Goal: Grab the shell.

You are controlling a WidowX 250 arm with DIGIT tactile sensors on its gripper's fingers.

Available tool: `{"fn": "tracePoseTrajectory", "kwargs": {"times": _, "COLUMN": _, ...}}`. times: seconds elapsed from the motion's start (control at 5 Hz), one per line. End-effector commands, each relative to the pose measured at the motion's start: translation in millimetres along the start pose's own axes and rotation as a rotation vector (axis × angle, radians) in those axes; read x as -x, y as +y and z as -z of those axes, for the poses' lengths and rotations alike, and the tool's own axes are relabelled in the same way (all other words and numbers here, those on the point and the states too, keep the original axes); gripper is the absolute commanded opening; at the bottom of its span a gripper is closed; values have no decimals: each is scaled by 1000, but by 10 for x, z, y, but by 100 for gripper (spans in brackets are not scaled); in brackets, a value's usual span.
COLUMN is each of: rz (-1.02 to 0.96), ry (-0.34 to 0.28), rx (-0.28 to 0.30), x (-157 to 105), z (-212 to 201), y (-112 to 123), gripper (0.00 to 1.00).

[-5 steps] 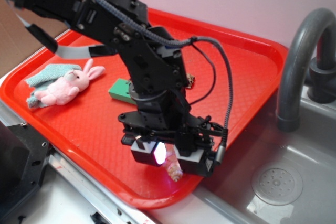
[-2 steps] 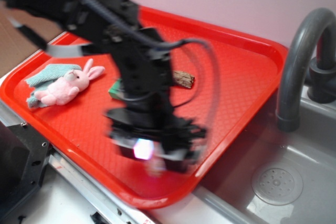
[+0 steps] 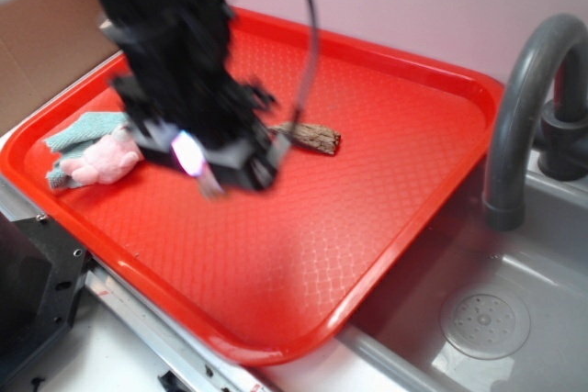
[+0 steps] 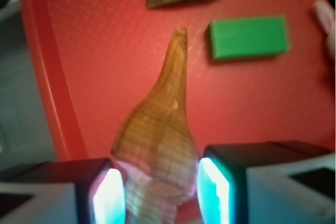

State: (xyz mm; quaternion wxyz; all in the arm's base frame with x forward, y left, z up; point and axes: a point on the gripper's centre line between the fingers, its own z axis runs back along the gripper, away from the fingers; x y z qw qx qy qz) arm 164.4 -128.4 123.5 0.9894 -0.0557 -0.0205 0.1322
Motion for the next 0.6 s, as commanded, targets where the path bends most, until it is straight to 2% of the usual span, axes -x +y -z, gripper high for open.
{"fn": "tracePoseTrajectory", "kwargs": {"times": 0.0, "rz": 99, "ry": -67, "rx": 209, "x": -169, "z": -781, "y": 320, "gripper": 0}}
{"fn": "tracePoseTrajectory", "kwargs": {"times": 0.2, "rz": 86, "ry": -117, "rx": 207, "x": -178, "z": -965, "y": 478, "gripper": 0}}
{"fn": "tracePoseTrajectory", "kwargs": {"times": 0.4, "rz": 73, "ry": -143, "rx": 187, "x": -147, "z": -989, "y": 534, "gripper": 0}}
